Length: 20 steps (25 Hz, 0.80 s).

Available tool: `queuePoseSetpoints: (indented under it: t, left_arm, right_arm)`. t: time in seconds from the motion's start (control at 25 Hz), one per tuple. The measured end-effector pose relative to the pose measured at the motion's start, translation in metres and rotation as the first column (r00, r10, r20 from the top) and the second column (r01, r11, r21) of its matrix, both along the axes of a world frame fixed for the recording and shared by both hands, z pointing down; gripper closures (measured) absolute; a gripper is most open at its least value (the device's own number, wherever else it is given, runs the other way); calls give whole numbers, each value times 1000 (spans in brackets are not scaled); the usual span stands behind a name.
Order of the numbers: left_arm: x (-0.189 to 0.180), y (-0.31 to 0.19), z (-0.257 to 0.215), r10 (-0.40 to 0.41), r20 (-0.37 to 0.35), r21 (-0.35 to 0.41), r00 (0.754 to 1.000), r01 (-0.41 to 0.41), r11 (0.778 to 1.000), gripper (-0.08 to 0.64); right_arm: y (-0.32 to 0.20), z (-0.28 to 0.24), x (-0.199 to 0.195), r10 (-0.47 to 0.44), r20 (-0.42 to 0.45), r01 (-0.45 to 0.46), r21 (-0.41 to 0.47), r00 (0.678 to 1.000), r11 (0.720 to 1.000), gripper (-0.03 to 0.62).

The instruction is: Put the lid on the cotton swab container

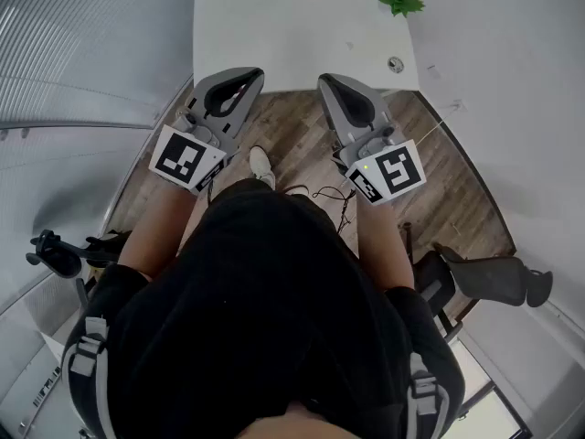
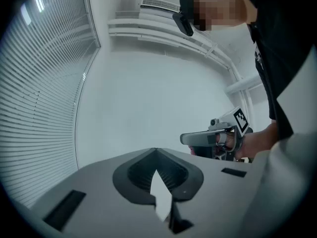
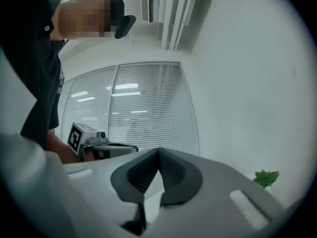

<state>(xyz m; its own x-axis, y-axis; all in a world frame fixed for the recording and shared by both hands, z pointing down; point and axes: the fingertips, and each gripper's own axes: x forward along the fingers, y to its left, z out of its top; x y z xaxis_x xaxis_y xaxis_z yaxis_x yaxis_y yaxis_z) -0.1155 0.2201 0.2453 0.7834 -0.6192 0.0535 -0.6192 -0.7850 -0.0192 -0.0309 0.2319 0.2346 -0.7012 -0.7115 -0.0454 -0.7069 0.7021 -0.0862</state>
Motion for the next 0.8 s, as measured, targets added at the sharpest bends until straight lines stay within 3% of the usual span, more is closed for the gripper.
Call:
queuePoseSetpoints:
  t: [0.8]
  left_arm:
    - [-1, 21, -1, -7, 12, 0, 1000, 7, 1000, 551]
  right_arm:
    - [18, -2, -4, -18, 14, 18, -10, 1000, 1000, 581]
